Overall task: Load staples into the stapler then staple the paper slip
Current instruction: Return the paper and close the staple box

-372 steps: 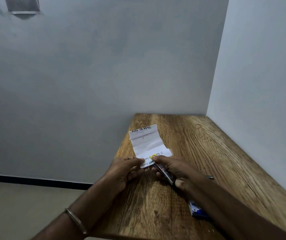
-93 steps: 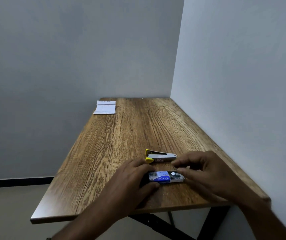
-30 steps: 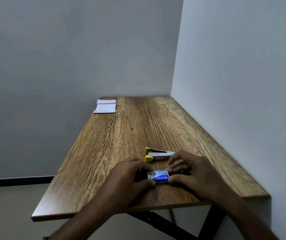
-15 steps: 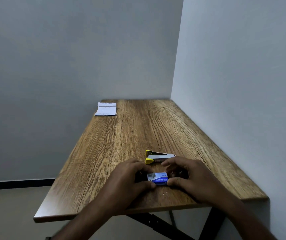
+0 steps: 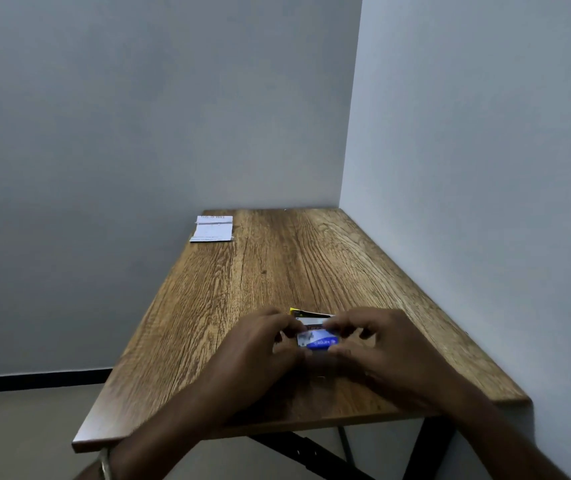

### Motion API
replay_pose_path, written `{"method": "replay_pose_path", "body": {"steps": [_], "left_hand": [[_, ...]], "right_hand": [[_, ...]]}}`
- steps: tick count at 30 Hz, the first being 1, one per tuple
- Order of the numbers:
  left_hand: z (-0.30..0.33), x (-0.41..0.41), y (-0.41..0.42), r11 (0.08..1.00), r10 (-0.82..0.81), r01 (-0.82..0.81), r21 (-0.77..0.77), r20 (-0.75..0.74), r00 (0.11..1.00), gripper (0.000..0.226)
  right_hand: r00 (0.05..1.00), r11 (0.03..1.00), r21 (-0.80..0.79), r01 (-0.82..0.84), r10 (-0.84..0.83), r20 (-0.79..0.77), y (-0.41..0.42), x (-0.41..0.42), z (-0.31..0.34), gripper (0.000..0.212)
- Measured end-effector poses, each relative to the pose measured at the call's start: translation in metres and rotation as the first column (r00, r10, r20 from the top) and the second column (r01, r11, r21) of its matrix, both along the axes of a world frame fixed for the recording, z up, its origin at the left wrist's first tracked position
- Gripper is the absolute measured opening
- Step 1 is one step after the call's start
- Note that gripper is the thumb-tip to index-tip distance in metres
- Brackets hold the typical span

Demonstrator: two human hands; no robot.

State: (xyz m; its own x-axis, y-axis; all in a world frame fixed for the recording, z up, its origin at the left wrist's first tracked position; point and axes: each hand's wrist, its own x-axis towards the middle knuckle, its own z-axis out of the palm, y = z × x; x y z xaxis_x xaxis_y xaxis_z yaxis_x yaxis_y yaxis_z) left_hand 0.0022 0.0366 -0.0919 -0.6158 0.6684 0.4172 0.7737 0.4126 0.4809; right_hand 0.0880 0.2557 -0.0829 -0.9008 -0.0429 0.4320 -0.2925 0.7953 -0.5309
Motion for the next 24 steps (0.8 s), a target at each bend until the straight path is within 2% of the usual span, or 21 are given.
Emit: {"method": "replay_pose_path", "body": {"steps": [5,9,12,15,24], "left_hand": [[0.019,-0.025,0.023,0.998,0.057,-0.057,-0.002,-0.092,0.994,0.031],[0.016,-0.04,0.038,0.993,0.098,-0.104,-0.055,-0.106,0.99,0.036],[0.008,-0.045,0.042,0.991,0.108,-0.111,-0.077,-0.048,0.993,0.034],[0.0,-0.046,0.042,0.995,0.092,-0.09,-0.038,0.052,0.994,0.03],[-0.001,-0.044,0.038,0.999,0.041,-0.041,0.001,0.067,0.997,0.031]], "right_hand": [[0.993,0.996,-0.002,0.092,-0.092,-0.069,0.008,-0.025,0.011,0.03],[0.984,0.985,-0.026,0.173,-0.173,-0.031,0.012,-0.038,0.002,0.028],[0.982,0.979,-0.084,0.185,-0.181,0.051,0.015,-0.041,-0.009,0.026],[0.986,0.981,-0.102,0.162,-0.156,0.063,0.018,-0.04,-0.011,0.026],[0.989,0.98,-0.136,0.145,-0.139,0.055,0.018,-0.038,-0.011,0.028]]}}
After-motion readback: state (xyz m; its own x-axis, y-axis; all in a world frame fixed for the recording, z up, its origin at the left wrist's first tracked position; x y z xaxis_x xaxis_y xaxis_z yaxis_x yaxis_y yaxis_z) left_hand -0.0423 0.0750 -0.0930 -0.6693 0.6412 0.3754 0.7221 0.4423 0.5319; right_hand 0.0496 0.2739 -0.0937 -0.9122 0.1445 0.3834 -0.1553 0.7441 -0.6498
